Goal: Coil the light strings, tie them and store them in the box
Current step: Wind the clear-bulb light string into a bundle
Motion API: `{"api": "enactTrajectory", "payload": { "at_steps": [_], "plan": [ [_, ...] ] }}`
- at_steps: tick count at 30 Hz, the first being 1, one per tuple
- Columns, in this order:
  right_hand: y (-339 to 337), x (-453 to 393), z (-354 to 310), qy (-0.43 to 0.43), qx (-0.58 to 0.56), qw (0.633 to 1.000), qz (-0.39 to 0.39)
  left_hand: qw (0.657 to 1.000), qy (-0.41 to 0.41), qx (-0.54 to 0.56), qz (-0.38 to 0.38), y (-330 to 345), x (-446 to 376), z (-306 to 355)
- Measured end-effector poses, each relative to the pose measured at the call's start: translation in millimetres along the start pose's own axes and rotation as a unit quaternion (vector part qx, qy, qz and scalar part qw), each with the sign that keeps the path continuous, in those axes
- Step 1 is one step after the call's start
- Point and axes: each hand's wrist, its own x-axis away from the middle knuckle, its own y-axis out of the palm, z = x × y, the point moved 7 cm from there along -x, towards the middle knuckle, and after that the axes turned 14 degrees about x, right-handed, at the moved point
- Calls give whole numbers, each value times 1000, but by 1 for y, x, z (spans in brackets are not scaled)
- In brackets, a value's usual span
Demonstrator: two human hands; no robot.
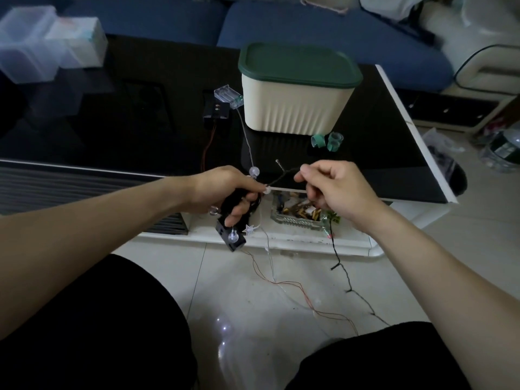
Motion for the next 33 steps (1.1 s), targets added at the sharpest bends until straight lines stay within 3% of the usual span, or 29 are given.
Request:
{"api": "enactTrajectory", "payload": {
  "at_steps": [5,10,15,24,33],
  "plan": [
    [1,-6,9,35,23,999,25,998,13,62,3,4,0,6],
    [17,-4,24,78,98,988,-86,962,68,252,78,-19,-2,17],
    [40,6,21,67,118,967,-217,921,95,358,122,-26,-1,19],
    [66,21,-27,-45,204,954,-215,953,93,279,73,-2,-5,19],
    [43,12,-26,-28,196,970,-143,973,119,175,93,-4,-10,12]
  ]
}}
